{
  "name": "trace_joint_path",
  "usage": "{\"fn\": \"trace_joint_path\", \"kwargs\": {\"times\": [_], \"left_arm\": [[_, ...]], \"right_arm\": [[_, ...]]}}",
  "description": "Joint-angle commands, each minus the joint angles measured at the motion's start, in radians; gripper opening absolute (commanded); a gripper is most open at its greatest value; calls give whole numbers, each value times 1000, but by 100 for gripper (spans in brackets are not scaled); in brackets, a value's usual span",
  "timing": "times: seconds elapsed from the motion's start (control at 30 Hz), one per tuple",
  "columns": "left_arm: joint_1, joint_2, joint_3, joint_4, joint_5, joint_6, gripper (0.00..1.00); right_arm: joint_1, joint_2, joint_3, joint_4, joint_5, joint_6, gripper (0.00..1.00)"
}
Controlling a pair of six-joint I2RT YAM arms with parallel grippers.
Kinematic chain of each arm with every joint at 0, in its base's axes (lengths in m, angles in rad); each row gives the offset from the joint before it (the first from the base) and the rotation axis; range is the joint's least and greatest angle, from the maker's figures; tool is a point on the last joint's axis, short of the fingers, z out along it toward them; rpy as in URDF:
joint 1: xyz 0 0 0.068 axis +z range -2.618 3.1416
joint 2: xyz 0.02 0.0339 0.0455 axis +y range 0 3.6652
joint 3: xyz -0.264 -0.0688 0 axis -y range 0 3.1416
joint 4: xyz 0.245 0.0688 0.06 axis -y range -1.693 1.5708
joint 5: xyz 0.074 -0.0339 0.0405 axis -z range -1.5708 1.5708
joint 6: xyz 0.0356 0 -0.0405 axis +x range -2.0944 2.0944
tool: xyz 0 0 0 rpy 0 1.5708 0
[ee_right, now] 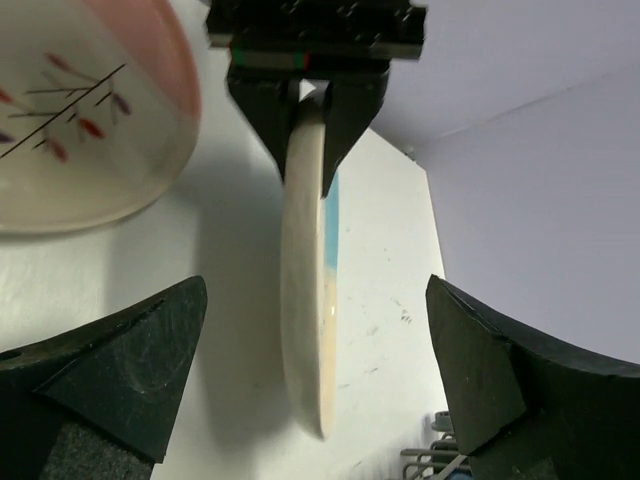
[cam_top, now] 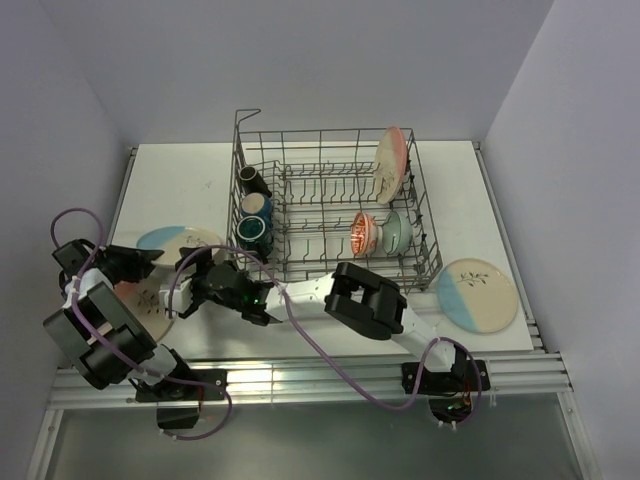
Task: Load the mixed dishes into the dish rack
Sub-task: Grab a plate with the left arm
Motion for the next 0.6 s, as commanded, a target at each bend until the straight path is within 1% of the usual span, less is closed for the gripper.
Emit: {"fn": "trace_joint_path", "kwargs": {"times": [0.0, 0.17, 0.33, 0.47, 0.57], "left_arm": [[19, -54, 58, 24, 66, 13, 0], [31, -76, 75, 58, 89, -8, 0], [32, -97, 99, 111, 112, -65, 0], [32, -119, 115, 145, 121, -103, 0], [32, -134, 123, 180, 125, -141, 0]], "right_arm": [[-11, -96, -67, 66, -2, 17, 98], [-10, -184, -123, 78, -23, 61, 99], [-4, -247, -199, 116, -45, 80, 100], [0, -318, -256, 136, -83, 109, 100], [1, -373, -302, 129, -141, 121, 100]]}}
